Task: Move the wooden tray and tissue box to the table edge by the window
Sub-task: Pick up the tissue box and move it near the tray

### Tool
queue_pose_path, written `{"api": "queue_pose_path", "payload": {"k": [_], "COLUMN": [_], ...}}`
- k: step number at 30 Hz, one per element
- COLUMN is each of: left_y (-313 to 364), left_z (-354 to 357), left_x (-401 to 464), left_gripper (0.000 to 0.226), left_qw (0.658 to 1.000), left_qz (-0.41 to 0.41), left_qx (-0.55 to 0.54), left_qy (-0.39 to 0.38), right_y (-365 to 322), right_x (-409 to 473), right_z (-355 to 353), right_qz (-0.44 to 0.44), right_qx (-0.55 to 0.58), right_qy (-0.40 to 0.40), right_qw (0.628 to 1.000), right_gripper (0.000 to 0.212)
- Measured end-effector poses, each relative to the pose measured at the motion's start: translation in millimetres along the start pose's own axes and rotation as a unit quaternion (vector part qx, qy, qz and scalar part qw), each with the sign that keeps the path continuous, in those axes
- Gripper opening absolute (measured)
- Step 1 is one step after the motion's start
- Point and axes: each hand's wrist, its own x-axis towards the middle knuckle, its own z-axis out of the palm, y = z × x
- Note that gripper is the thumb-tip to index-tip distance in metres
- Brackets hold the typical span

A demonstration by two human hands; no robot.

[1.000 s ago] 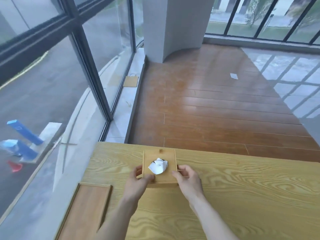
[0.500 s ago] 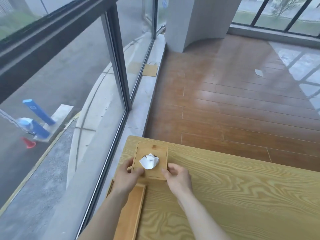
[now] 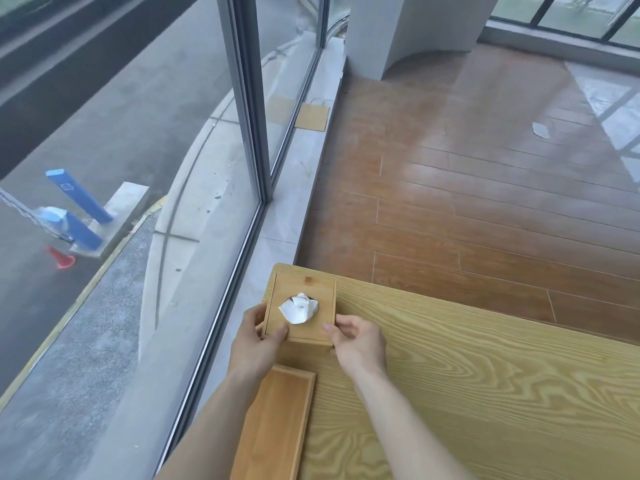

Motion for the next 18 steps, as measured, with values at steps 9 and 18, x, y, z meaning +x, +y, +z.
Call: {"api": "queue_pose_path", "payload": {"k": [9, 18], "left_y": [11.9, 22.2], "left_z": [-11.3, -11.7], "left_x": [35.5, 58.2], "left_gripper": [0.044, 0.049], "left_qw": [0.999, 0.998], "left_qz": [0.024, 0.048], "left_qx": [0.027, 0.030], "left_qy": [0.010, 0.009], "right_y": [-20.5, -34.0], "right_x": [18.3, 32.5], "right_z": [25.2, 37.4], "right_qz": [-0.001, -0.011], "right_qx": [0.016, 0.012], "right_qy": [0.006, 0.020], "right_qw": [1.000, 1.000], "right_gripper": [0.030, 0.029]}}
